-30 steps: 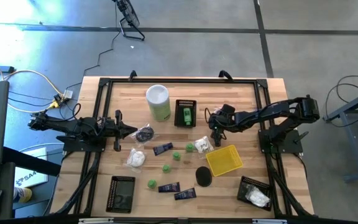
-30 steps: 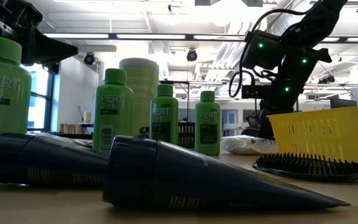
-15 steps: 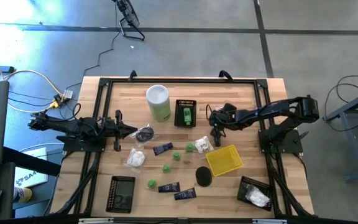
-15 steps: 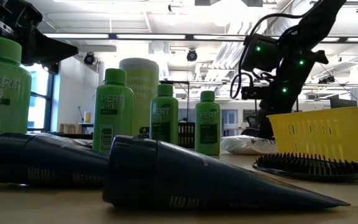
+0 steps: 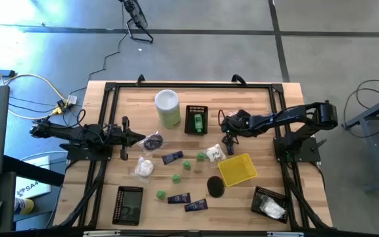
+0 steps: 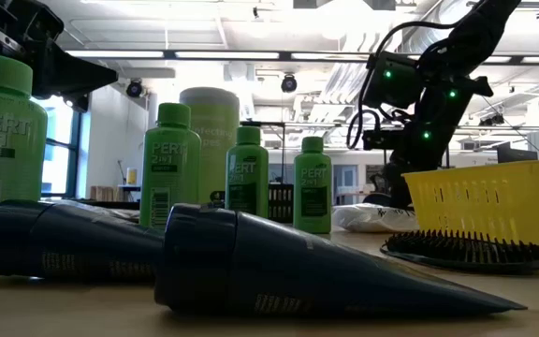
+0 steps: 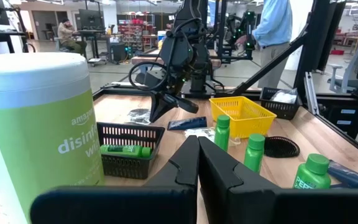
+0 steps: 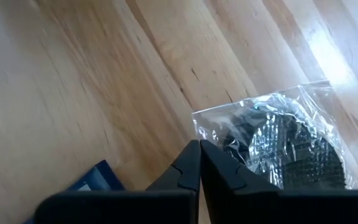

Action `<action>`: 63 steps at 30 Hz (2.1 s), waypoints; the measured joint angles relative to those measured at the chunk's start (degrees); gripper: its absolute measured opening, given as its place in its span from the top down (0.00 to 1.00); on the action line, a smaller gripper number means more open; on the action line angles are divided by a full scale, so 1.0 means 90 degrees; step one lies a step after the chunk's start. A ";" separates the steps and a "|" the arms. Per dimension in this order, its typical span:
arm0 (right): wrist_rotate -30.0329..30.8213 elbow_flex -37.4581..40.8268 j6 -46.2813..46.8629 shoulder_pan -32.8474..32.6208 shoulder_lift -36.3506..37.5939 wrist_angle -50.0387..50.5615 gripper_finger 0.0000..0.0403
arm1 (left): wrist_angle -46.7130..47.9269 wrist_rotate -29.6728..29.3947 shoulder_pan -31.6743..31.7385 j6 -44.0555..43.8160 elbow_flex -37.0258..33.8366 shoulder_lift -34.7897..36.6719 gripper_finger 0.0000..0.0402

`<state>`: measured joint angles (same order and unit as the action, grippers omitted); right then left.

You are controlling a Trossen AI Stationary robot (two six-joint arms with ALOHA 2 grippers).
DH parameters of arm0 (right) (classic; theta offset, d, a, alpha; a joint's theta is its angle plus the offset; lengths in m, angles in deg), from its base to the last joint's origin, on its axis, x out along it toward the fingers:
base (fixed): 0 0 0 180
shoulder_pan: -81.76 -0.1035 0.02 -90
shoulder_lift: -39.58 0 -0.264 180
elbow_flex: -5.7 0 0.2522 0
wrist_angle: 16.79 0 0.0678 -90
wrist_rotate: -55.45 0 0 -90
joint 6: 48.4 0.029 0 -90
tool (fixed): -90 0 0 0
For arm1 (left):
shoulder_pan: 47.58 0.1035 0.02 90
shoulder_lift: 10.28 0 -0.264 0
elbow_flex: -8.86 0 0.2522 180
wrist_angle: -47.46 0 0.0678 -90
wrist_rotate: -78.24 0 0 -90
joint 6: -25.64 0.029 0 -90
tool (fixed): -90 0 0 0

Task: Pick & Place Travel size toiletries
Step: Put the black hair brush into the bottom left black bin

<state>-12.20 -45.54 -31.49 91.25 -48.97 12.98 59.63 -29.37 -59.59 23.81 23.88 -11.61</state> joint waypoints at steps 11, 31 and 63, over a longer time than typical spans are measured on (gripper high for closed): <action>-0.0003 0.0000 0.0492 -0.0141 0.0750 0.0003 1.00 | -0.0002 -0.0017 0.0002 0.0000 -0.0002 -0.0001 0.99; 0.0019 0.0002 0.0875 0.0006 0.1350 0.0549 0.68 | -0.0003 -0.0012 0.0002 0.0000 -0.0002 0.0001 0.99; -0.0484 -0.0024 0.0565 0.0568 -0.0192 0.0222 0.54 | 0.0000 0.0005 0.0002 0.0000 0.0000 -0.0001 0.99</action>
<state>-16.56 -45.75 -26.41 96.37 -50.70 14.98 59.63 -29.33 -59.57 23.81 23.88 -11.62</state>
